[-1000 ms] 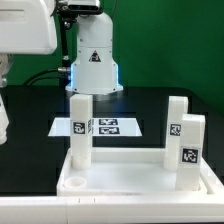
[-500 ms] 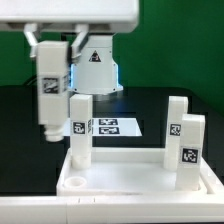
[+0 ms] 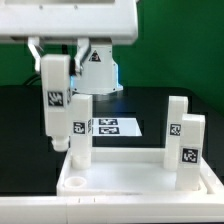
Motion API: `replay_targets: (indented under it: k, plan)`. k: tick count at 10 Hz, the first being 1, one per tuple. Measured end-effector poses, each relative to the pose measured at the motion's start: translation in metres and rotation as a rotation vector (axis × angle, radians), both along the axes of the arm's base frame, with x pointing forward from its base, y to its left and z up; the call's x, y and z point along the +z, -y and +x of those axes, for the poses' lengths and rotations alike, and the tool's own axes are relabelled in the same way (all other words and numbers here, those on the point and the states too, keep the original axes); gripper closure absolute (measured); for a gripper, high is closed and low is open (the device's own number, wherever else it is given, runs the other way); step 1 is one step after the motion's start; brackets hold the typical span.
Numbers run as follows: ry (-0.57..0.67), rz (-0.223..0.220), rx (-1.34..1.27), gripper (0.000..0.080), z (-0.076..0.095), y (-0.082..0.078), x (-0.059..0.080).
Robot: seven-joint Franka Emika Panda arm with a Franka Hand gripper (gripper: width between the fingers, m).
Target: Assemble desk
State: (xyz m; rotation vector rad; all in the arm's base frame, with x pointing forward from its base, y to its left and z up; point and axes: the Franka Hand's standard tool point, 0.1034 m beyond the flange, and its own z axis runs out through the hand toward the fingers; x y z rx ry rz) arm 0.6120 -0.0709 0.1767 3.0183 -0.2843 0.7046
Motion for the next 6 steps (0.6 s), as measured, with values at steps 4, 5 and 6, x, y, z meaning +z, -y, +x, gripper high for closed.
replay_targets:
  k: [4, 5, 6]
  plan:
    - [0.006, -0.032, 0.005, 0.0514, 0.004, -0.007, -0.027]
    - [0.007, -0.032, 0.004, 0.0514, 0.004, -0.007, -0.027]
    - [0.009, -0.036, 0.006, 0.0514, 0.004, -0.007, -0.029]
